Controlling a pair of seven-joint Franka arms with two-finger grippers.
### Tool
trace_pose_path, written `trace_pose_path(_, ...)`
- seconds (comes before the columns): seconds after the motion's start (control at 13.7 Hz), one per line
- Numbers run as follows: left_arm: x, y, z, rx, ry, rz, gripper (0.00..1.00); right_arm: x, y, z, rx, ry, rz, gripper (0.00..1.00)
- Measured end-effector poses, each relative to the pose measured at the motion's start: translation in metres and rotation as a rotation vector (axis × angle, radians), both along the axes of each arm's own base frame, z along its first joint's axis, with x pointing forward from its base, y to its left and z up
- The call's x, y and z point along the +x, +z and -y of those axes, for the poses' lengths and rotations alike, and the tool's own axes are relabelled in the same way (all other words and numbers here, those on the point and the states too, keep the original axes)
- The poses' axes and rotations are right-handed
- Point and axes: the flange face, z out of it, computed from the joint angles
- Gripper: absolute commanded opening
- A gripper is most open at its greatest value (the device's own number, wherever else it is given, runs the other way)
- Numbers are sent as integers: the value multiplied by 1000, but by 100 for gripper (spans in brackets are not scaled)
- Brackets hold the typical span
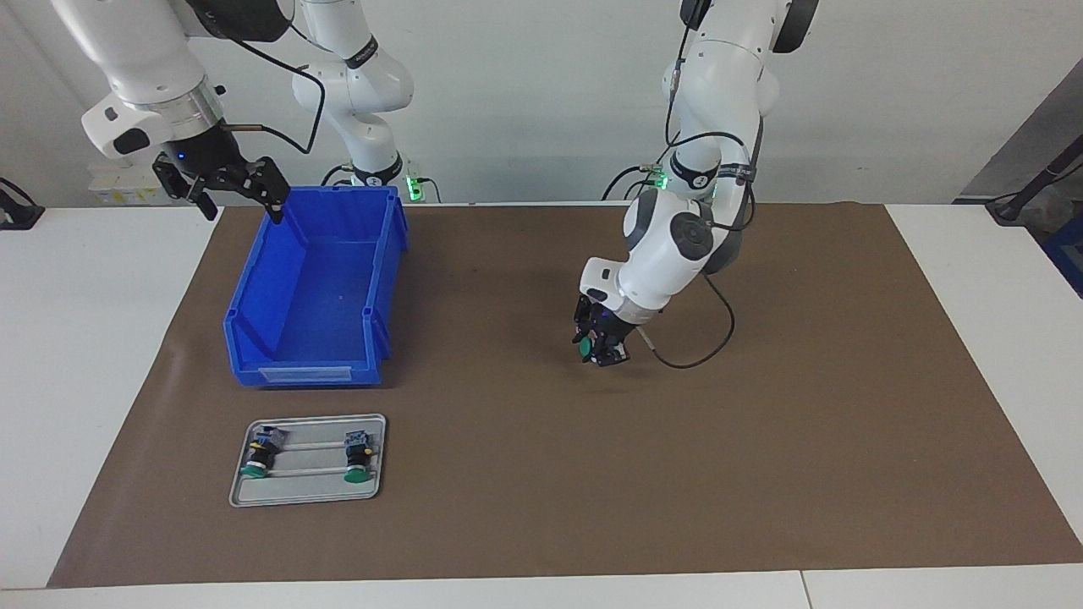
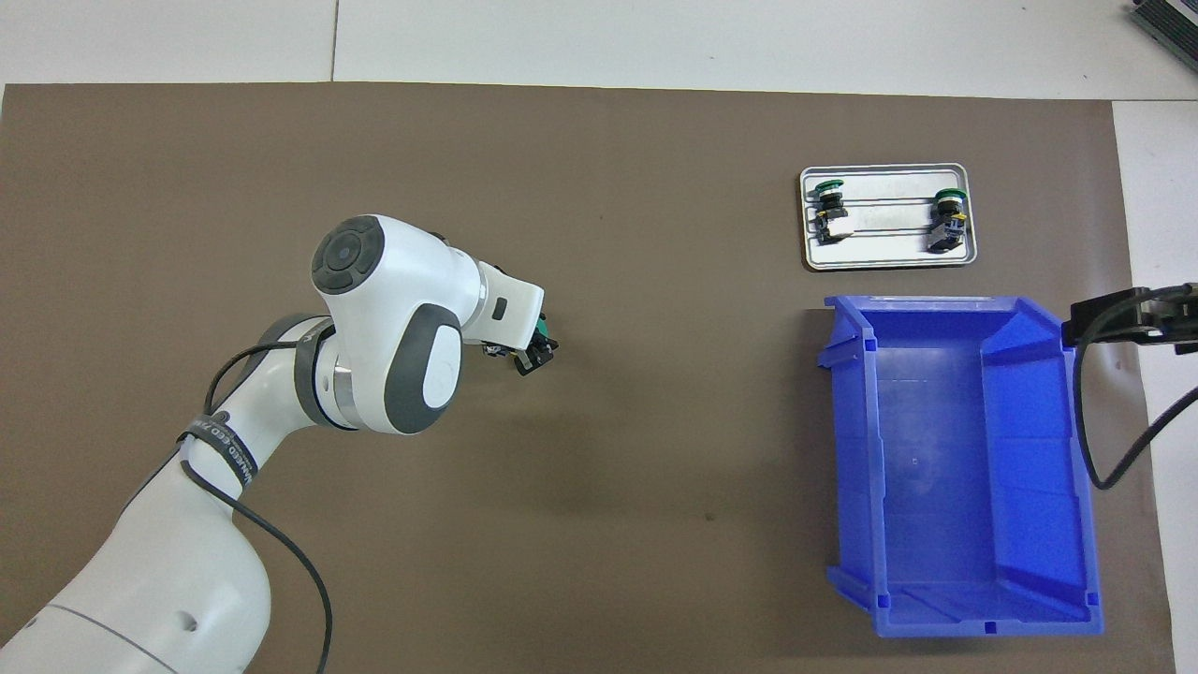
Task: Place and press button with both arms
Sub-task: 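Grasp the green button with the left gripper, then carry the green button away from the bin with the left gripper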
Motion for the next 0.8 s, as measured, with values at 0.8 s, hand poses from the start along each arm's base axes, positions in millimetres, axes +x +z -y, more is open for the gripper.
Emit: trace_pose_path(0.8, -9, -22, -91, -506, 91, 61, 7, 0, 0, 0, 0, 0, 0, 100)
